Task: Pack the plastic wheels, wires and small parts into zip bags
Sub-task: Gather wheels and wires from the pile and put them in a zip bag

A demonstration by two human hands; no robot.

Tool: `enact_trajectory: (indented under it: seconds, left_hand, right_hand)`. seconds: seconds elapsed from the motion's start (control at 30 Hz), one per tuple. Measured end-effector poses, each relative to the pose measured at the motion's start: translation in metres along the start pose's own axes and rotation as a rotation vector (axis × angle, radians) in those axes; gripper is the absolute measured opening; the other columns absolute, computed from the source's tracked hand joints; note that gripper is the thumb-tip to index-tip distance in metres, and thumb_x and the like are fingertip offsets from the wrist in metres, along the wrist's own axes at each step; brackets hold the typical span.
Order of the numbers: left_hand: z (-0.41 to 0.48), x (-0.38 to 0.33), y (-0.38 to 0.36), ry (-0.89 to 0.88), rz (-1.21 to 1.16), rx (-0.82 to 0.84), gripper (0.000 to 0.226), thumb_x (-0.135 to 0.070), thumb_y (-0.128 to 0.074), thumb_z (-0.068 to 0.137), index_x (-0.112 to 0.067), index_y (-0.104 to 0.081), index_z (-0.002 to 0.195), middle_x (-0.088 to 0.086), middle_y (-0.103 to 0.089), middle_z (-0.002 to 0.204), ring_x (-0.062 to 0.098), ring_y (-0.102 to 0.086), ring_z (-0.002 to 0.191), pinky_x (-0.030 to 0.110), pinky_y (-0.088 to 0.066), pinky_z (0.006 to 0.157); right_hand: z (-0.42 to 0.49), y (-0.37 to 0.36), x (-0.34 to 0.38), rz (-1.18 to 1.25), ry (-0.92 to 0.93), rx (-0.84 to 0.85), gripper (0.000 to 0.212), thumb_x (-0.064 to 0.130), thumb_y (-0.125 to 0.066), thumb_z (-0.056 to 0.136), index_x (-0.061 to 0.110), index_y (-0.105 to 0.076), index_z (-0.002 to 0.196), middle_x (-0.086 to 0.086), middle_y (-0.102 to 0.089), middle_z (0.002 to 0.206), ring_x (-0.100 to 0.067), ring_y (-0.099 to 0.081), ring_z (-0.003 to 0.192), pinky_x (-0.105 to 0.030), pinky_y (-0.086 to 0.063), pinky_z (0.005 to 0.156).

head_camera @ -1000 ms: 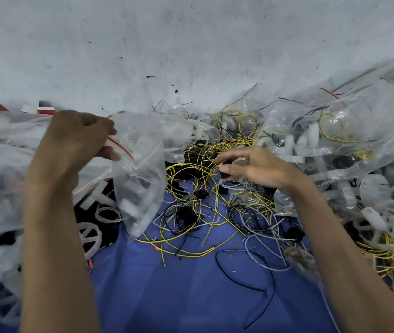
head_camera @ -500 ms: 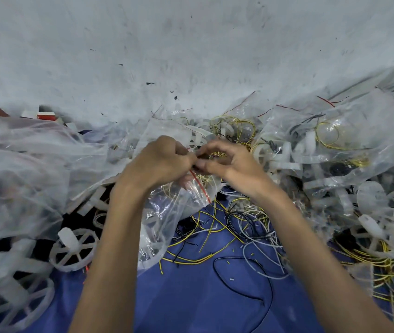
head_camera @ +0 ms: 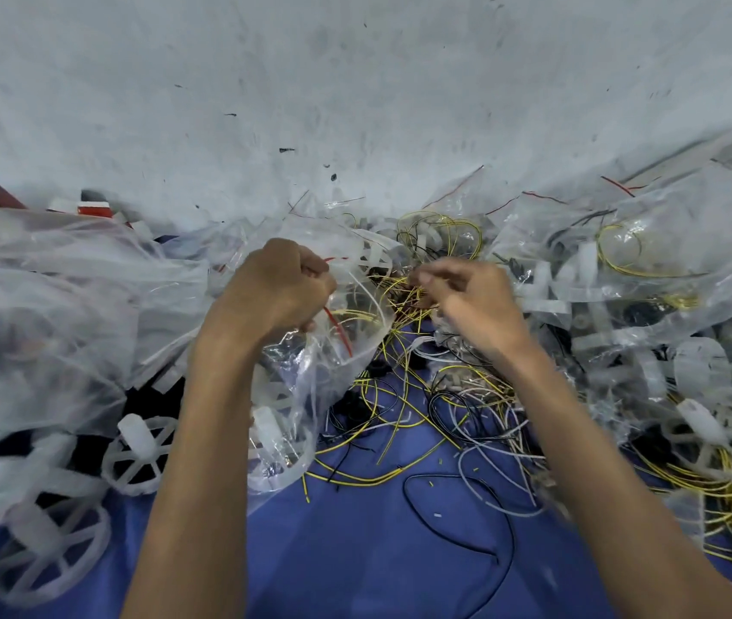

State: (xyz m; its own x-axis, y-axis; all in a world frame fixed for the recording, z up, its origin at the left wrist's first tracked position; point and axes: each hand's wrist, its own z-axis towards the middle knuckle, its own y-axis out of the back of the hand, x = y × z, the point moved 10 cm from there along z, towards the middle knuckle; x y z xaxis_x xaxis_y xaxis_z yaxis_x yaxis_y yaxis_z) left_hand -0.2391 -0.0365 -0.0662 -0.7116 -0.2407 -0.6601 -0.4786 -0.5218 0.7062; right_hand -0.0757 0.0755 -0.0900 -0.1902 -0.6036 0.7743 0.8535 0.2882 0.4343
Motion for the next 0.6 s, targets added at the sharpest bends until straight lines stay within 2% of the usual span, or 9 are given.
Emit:
enact_trajectory:
  seconds: [0.07, 0.13, 0.2, 0.27, 0.3, 0.37, 0.43, 0.5, 0.6]
  left_hand:
    - [0.002, 0.007, 0.009, 0.017, -0.017, -0.038, 0.023, -0.019, -0.057, 0.089, -0.013, -0.065, 0.11, -0.012, -0.059, 0.08, 0.003, -0.056, 0.035, 0.009, -0.037, 0.038]
    - [0.003, 0.013, 0.017, 0.027, -0.003, -0.074, 0.023, -0.02, -0.058, 0.088, -0.017, -0.067, 0.108, -0.015, -0.06, 0.082, 0.003, -0.055, 0.036, 0.013, -0.039, 0.048]
    - [0.003, 0.018, 0.023, 0.032, 0.003, -0.095, 0.023, -0.02, -0.058, 0.088, -0.018, -0.068, 0.108, -0.009, -0.064, 0.086, 0.002, -0.053, 0.037, 0.016, -0.04, 0.055]
    - [0.003, 0.021, 0.026, 0.039, -0.01, -0.092, 0.023, -0.019, -0.058, 0.088, -0.017, -0.067, 0.109, -0.003, -0.064, 0.089, 0.004, -0.054, 0.034, 0.014, -0.04, 0.049]
    - [0.003, 0.022, 0.027, 0.043, -0.008, -0.089, 0.023, -0.019, -0.058, 0.089, -0.016, -0.067, 0.109, -0.002, -0.063, 0.09, 0.003, -0.054, 0.033, 0.014, -0.039, 0.047]
    - [0.003, 0.023, 0.027, 0.045, -0.004, -0.083, 0.023, -0.019, -0.058, 0.089, -0.016, -0.067, 0.11, -0.003, -0.062, 0.089, 0.002, -0.054, 0.033, 0.016, -0.038, 0.049]
    - [0.003, 0.023, 0.026, 0.046, -0.006, -0.077, 0.023, -0.018, -0.057, 0.088, -0.017, -0.067, 0.109, -0.008, -0.061, 0.082, 0.003, -0.054, 0.034, 0.017, -0.037, 0.05]
    - [0.003, 0.023, 0.024, 0.049, -0.009, -0.073, 0.022, -0.019, -0.055, 0.088, -0.018, -0.068, 0.105, -0.011, -0.059, 0.076, 0.004, -0.054, 0.033, 0.017, -0.037, 0.05]
    - [0.004, 0.023, 0.023, 0.051, -0.013, -0.076, 0.021, -0.02, -0.054, 0.087, -0.021, -0.069, 0.102, -0.012, -0.06, 0.074, 0.004, -0.054, 0.033, 0.018, -0.038, 0.052]
  right_hand:
    - [0.003, 0.013, -0.021, 0.038, -0.088, -0.026, 0.016, 0.013, -0.06, 0.089, 0.027, -0.068, 0.087, 0.005, -0.071, 0.092, -0.007, -0.067, 0.072, -0.02, -0.052, 0.066]
    - [0.006, 0.016, -0.038, -0.014, -0.12, -0.012, 0.014, 0.012, -0.062, 0.087, 0.024, -0.068, 0.086, 0.006, -0.07, 0.087, -0.007, -0.066, 0.075, -0.021, -0.052, 0.07]
    - [0.008, 0.007, -0.053, -0.109, -0.123, 0.047, 0.015, 0.007, -0.062, 0.087, 0.018, -0.069, 0.093, 0.004, -0.068, 0.093, -0.007, -0.062, 0.08, -0.013, -0.048, 0.068]
    - [0.007, -0.012, -0.071, -0.277, -0.117, 0.166, 0.019, 0.004, -0.059, 0.087, 0.013, -0.068, 0.101, 0.001, -0.066, 0.099, -0.01, -0.06, 0.086, -0.008, -0.044, 0.066]
    - [0.003, -0.025, -0.084, -0.365, -0.126, 0.247, 0.021, 0.004, -0.059, 0.087, 0.011, -0.068, 0.105, -0.004, -0.067, 0.104, -0.013, -0.061, 0.091, -0.012, -0.046, 0.071]
    - [-0.009, -0.048, -0.113, -0.545, -0.186, 0.392, 0.03, 0.012, -0.059, 0.088, 0.01, -0.062, 0.117, -0.01, -0.062, 0.117, -0.023, -0.057, 0.108, -0.031, -0.048, 0.09]
    - [-0.014, -0.055, -0.131, -0.693, -0.222, 0.402, 0.038, 0.023, -0.057, 0.09, 0.013, -0.056, 0.126, -0.01, -0.051, 0.127, -0.029, -0.045, 0.121, -0.041, -0.042, 0.098]
    - [-0.014, -0.056, -0.133, -0.773, -0.197, 0.353, 0.036, 0.026, -0.055, 0.09, 0.016, -0.057, 0.124, -0.01, -0.045, 0.129, -0.03, -0.038, 0.124, -0.042, -0.039, 0.1]
    - [-0.012, -0.052, -0.127, -0.784, -0.167, 0.284, 0.022, 0.026, -0.059, 0.087, 0.015, -0.064, 0.105, -0.012, -0.049, 0.117, -0.031, -0.047, 0.112, -0.04, -0.044, 0.09]
